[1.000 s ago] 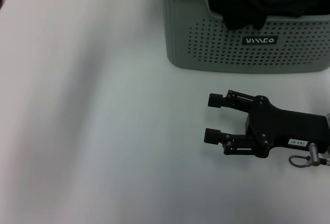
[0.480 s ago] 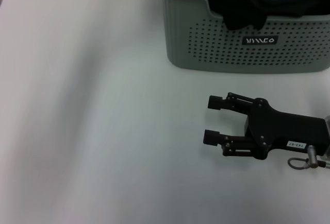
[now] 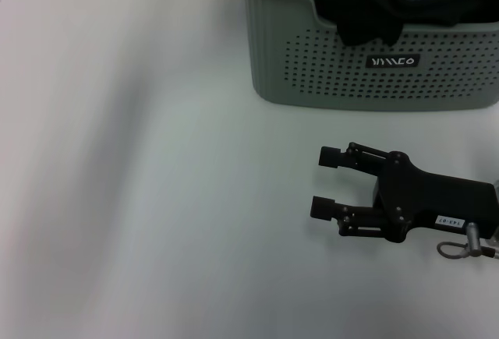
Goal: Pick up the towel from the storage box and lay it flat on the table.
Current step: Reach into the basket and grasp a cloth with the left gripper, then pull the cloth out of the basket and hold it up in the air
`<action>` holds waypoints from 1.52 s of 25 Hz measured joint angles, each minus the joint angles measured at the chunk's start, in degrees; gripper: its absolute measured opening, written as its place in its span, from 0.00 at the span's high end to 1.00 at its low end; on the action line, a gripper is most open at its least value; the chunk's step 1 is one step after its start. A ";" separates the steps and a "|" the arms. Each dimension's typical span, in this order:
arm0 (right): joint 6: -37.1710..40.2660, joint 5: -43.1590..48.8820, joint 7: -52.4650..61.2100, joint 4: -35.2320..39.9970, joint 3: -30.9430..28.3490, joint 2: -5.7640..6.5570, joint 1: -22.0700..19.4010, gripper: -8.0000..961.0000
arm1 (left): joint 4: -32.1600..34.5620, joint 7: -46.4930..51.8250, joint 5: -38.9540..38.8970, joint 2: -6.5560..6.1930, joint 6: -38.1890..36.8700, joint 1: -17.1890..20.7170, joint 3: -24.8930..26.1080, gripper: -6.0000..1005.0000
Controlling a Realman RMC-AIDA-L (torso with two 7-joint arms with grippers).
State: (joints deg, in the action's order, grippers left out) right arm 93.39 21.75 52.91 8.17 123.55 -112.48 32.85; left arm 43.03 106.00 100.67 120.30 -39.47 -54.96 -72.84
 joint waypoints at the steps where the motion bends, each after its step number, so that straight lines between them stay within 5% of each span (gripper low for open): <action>1: -0.02 -0.01 0.00 0.00 -0.18 -0.01 -0.10 0.12 | 1.42 -0.20 -0.72 0.05 -0.20 1.05 -0.41 0.95; 8: -0.01 0.09 -0.47 0.00 -2.31 0.01 -1.63 0.12 | 23.46 -10.72 -18.87 -0.24 -9.65 18.25 -4.74 0.98; 15: 2.36 0.04 -2.31 0.06 -4.21 0.49 -2.16 0.12 | 39.10 -18.84 -34.57 -0.41 -32.21 30.43 2.33 0.98; 25: 9.37 0.04 -7.08 0.11 -8.49 0.91 -3.89 0.12 | 39.71 -14.89 -50.03 -0.51 -58.75 32.93 19.15 0.98; 32: 12.65 0.15 -8.81 0.58 -9.11 1.38 -4.01 0.12 | 37.45 -12.69 -48.64 -3.10 -66.03 34.42 25.90 0.98; 38: 12.00 0.68 -9.73 0.62 -8.62 0.87 -2.34 0.12 | 30.12 -14.74 -44.54 -3.17 -66.09 34.72 27.23 0.98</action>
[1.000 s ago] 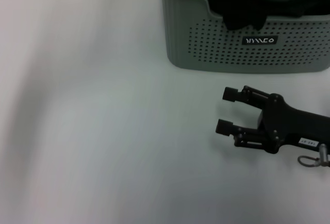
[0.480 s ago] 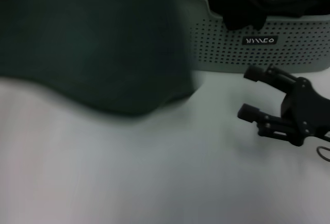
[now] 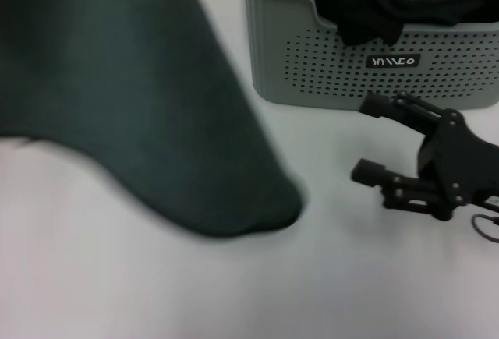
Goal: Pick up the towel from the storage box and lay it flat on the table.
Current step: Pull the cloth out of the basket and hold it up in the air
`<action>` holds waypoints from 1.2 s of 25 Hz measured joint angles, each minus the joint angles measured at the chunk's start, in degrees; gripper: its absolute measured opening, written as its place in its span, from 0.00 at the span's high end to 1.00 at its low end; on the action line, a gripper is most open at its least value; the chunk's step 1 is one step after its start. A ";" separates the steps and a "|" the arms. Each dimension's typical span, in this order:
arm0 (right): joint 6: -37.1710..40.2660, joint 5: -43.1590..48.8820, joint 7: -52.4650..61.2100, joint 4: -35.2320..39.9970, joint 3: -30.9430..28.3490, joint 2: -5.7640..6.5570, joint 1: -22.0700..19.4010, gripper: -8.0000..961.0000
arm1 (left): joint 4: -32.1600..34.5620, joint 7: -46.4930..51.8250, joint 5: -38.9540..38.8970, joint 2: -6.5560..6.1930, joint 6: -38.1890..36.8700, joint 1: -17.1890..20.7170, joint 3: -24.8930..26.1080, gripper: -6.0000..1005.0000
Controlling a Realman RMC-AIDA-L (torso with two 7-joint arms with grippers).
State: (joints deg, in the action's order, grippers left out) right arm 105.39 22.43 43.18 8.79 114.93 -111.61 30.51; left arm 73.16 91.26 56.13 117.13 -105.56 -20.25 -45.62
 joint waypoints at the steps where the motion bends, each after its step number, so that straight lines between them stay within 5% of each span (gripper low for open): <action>1: -0.41 0.48 -0.94 0.04 0.04 -0.29 0.44 0.12 | -1.33 -1.19 2.57 -0.27 -0.10 -0.38 0.01 0.98; 7: 0.64 1.24 -1.69 0.17 -0.17 -0.36 1.28 0.12 | -2.27 -3.79 15.09 -2.55 -2.73 -3.47 -0.27 0.98; 12: 2.81 1.64 0.14 -0.08 0.07 0.88 1.18 0.12 | -2.39 -5.27 22.82 -5.08 -7.33 -7.39 -0.75 0.98; 22: 4.30 2.35 3.47 -0.48 -0.38 3.06 1.62 0.12 | -2.42 -6.77 23.85 -9.99 -10.82 -9.82 -6.43 0.98; 26: 2.57 2.25 4.13 -0.49 -0.40 3.72 2.90 0.13 | -2.35 -6.34 20.96 -9.71 -10.70 -9.59 -6.92 0.98; 30: 2.07 2.62 2.69 -0.06 -0.30 2.84 3.71 0.13 | -2.32 -5.91 21.18 -7.03 -9.29 -9.61 -3.47 0.98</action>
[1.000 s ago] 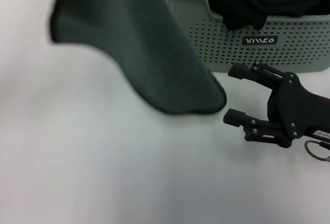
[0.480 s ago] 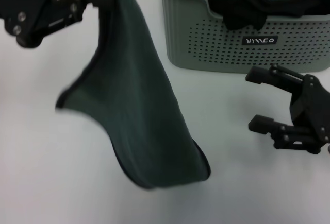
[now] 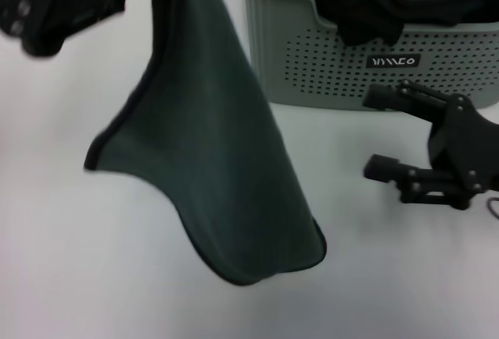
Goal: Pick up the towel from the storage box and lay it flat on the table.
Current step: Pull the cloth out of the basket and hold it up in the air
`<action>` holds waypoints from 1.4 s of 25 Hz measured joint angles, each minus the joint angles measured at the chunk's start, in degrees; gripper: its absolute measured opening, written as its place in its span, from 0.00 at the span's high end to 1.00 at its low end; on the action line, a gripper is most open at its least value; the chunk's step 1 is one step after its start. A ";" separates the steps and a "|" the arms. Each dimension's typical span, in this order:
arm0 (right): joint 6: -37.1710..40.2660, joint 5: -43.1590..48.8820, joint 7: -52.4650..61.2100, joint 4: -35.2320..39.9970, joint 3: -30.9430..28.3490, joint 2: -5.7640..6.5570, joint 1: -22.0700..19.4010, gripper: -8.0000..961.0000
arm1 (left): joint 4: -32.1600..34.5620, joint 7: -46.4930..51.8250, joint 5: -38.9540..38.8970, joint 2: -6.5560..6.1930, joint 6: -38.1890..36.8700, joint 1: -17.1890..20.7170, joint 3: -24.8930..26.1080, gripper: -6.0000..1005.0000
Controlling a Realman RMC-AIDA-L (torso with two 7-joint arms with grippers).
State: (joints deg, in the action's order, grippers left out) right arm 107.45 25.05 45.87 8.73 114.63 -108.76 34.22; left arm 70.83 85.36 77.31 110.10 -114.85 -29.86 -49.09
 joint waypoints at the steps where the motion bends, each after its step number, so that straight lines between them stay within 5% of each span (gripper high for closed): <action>1: -0.28 0.03 -0.85 -0.05 0.06 -0.39 -0.03 0.13 | 0.02 0.26 0.55 0.96 1.33 -0.09 1.09 0.98; 8: -7.12 0.04 -16.79 0.59 -0.10 -5.76 -2.90 0.13 | 2.14 2.20 4.32 4.90 12.32 0.72 2.44 0.98; 12: -9.78 0.06 -25.83 4.32 0.59 -7.45 -6.74 0.13 | 4.55 3.95 5.81 6.79 16.08 1.25 2.42 0.98; 14: -13.40 0.01 -28.93 9.04 1.07 -7.46 -10.21 0.13 | 6.69 5.40 6.13 8.53 18.80 1.61 2.39 0.98; 19: -28.95 -5.13 -44.77 21.52 7.14 -7.48 -17.02 0.13 | 9.33 9.10 3.00 9.77 20.20 3.36 2.06 0.98; 24: -33.28 -21.04 -62.59 24.08 19.57 -7.49 -15.43 0.13 | 9.15 10.46 -3.83 10.19 24.87 6.11 -2.00 0.98; 28: -33.58 -31.19 -73.97 25.53 28.54 -7.50 -13.32 0.14 | 9.07 9.52 -9.22 10.21 32.55 9.24 -10.15 0.98; 35: -36.96 -36.40 -84.29 29.47 35.24 -7.53 -12.41 0.16 | 9.68 4.50 -17.47 10.17 40.59 13.13 -20.06 0.98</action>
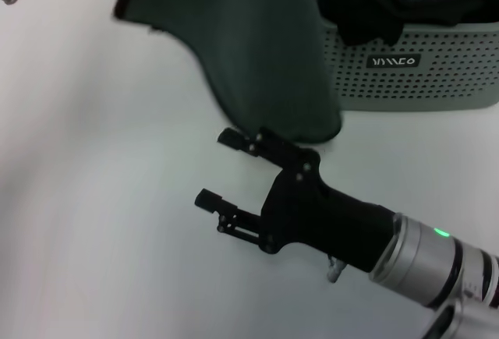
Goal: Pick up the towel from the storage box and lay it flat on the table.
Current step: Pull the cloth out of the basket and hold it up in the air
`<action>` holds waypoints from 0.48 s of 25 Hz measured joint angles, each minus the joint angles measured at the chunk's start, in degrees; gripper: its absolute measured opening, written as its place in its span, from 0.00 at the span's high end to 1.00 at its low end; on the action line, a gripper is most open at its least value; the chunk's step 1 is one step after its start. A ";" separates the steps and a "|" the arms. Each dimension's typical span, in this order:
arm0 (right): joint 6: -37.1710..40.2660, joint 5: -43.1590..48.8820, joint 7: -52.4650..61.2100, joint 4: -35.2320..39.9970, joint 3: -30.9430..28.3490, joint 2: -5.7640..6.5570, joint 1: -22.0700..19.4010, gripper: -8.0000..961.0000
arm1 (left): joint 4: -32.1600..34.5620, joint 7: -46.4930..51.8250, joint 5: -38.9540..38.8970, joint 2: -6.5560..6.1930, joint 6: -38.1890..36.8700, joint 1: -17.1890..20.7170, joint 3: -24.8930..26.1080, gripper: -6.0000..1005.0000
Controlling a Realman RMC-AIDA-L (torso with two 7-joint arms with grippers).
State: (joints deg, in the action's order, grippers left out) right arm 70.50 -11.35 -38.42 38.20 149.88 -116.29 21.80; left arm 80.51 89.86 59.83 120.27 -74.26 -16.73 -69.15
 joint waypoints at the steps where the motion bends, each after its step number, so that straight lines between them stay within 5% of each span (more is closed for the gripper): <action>1: -0.08 -0.17 -0.76 0.16 0.23 0.03 -0.50 0.18 | 0.04 -0.11 -0.21 -0.06 0.01 0.03 -0.03 0.98; 6: 1.15 -1.34 1.14 -0.25 0.39 0.02 -1.90 0.24 | 1.18 -0.18 -0.35 -0.39 -1.37 0.23 1.96 0.98; 12: 17.06 -2.72 39.15 -13.23 -1.08 0.24 -0.15 0.23 | 1.95 2.01 -0.43 -0.46 -8.35 0.18 9.80 0.98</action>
State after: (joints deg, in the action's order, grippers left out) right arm 87.56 -14.06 0.73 24.97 148.79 -116.05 21.66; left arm 82.46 91.86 59.40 119.81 -82.61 -16.55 -59.35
